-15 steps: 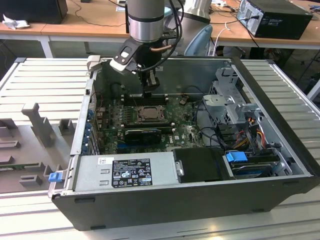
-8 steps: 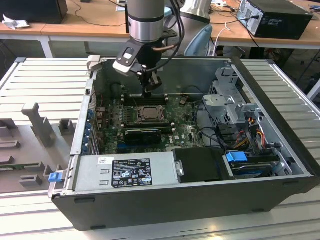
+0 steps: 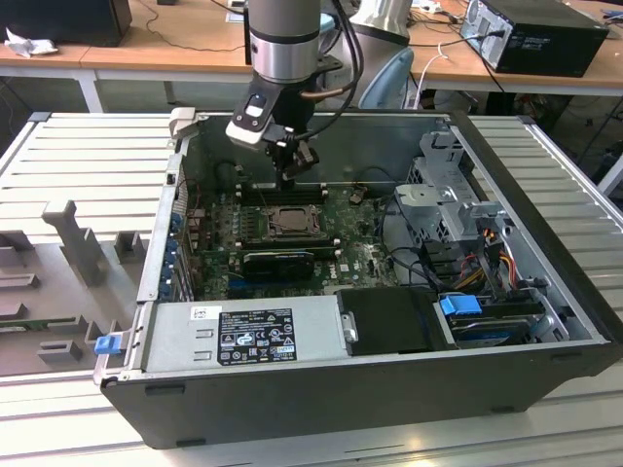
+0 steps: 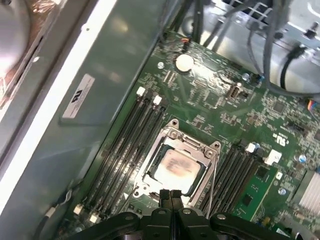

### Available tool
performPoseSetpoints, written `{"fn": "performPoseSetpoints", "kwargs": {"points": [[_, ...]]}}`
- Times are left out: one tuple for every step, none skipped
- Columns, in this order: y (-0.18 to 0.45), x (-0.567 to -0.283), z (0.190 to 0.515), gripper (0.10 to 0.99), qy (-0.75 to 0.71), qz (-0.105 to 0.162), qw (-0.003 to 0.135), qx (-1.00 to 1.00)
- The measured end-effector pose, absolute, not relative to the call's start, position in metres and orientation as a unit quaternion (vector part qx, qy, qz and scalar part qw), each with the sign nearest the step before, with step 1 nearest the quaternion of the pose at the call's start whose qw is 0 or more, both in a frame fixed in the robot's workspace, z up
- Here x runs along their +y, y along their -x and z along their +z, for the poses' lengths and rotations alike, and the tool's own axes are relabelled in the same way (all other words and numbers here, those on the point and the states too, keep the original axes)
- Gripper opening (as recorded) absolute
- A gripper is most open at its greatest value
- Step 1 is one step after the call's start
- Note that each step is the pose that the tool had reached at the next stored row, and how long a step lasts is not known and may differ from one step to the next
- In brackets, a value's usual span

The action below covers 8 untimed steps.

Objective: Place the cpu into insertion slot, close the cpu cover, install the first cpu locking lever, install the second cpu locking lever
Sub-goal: 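Install the first cpu locking lever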

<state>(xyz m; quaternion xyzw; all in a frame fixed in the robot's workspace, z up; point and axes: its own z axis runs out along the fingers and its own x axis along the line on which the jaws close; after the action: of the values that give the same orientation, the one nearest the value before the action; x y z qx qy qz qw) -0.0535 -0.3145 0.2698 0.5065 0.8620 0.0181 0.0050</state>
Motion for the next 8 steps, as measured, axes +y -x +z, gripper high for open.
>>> {"fn": "performPoseSetpoints", "kwargs": {"points": [[0.0535, -0.3145, 0.2698, 0.106, -0.492, 0.018, 0.005, 0.870], [0.0535, -0.3145, 0.2698, 0.106, -0.473, 0.018, 0.004, 0.881], [0.0535, -0.3145, 0.2697, 0.106, -0.462, 0.018, 0.004, 0.887], [0.0535, -0.3145, 0.2697, 0.106, -0.457, 0.018, 0.004, 0.889], [0.0535, -0.3147, 0.2697, 0.106, -0.450, 0.018, 0.004, 0.893], [0.0535, -0.3148, 0.2697, 0.106, -0.446, 0.018, 0.004, 0.895], [0.0535, -0.3148, 0.2697, 0.106, -0.442, 0.018, 0.004, 0.897], [0.0535, -0.3148, 0.2696, 0.106, -0.438, 0.018, 0.004, 0.899]]}}
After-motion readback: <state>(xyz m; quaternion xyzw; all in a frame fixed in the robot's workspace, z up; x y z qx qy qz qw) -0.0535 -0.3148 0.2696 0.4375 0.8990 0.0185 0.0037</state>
